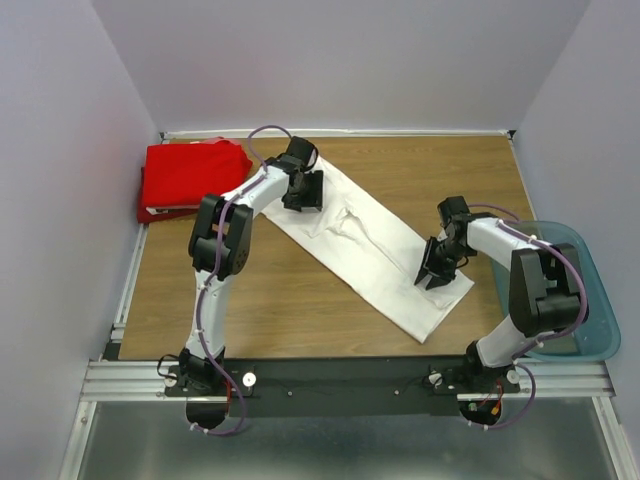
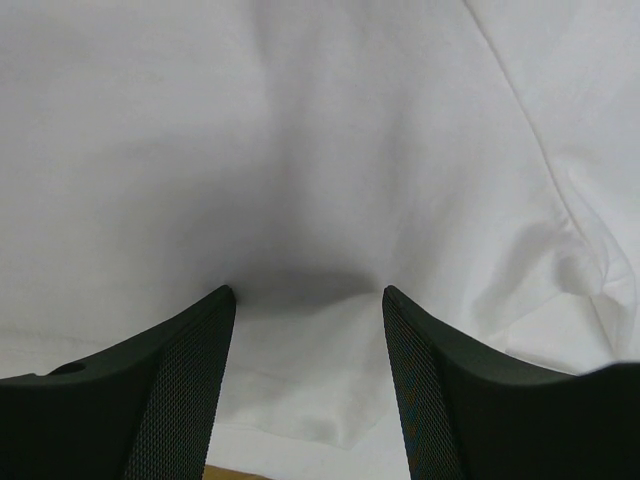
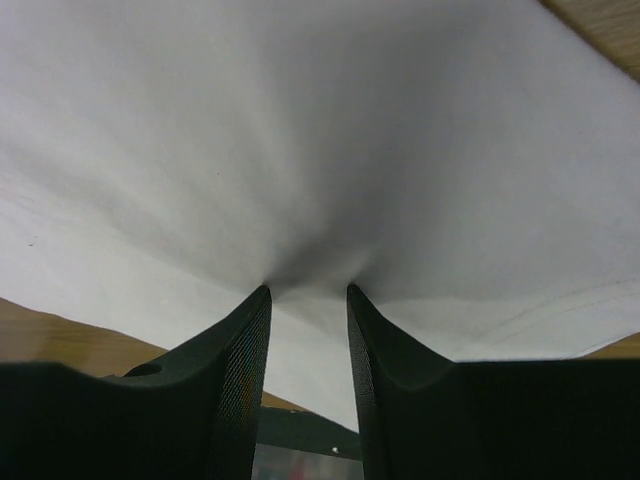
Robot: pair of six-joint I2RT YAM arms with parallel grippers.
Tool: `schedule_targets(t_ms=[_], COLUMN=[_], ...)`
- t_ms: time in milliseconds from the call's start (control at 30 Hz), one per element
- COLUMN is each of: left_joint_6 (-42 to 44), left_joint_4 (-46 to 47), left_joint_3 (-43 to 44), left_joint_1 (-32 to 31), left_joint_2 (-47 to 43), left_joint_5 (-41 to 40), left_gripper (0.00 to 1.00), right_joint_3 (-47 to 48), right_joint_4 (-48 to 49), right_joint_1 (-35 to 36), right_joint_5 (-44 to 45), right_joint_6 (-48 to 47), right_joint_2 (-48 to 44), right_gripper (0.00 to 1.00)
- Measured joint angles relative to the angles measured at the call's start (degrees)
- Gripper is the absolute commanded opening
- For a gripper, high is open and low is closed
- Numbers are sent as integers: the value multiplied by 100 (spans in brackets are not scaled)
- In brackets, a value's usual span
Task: Fold and stack the t-shirts
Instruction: Fold the tshirt
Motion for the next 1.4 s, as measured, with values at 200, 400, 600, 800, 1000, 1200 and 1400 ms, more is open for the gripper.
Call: schedule_targets(t_ms=[200,400,600,800,1000,1200,1400], left_joint_6=[57,251,564,863,1167,1473,1615], left_joint_4=[-4,-120,-205,-181,-146,-136,-35], left_joint_3=[328,1226,1810,2087,2302,2562,2693], left_joint_1=[7,17,17,17,26,39,70], left_joint_2=[223,776,1130,1316,1456,1617,1727], left_joint_5=[-7,-9,0,96,245,446,726], left_gripper=[69,69,68,68,68,68,68], right_joint_3=[-212,-297,-308,-39,682,1445,1941], right_joint_4=[39,118,214,238,212,256,264], right_joint_1=[162,791,1419,2133,2780,3209,3423], right_joint_5=[-289,-487,-511,-573,-706,-811,-942], right_joint_6=[188,638,1099,1537,1878,2063,2223], right_joint_2=[-26,-26,-26,275,931,1545,1937], right_gripper=[43,43,43,42,41,41,40])
